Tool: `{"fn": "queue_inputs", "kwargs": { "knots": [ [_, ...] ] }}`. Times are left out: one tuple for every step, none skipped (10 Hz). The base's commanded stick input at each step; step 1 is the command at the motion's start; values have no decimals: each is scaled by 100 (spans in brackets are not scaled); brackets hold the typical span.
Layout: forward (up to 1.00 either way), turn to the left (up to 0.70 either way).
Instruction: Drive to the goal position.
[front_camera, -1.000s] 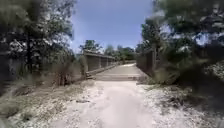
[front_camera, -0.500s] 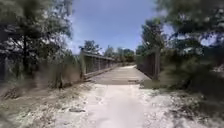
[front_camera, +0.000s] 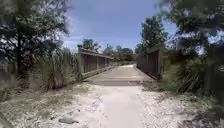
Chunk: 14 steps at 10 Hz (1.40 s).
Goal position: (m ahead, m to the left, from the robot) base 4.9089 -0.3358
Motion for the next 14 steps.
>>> {"fn": "queue_inputs", "kwargs": {
  "knots": [
    [50, 0],
    [50, 0],
    [50, 0],
    [50, 0],
    [50, 0],
    [50, 0],
    [50, 0],
    [50, 0],
    [50, 0],
    [50, 0],
    [50, 0],
    [50, 0],
    [50, 0],
    [50, 0]
  ]
}}
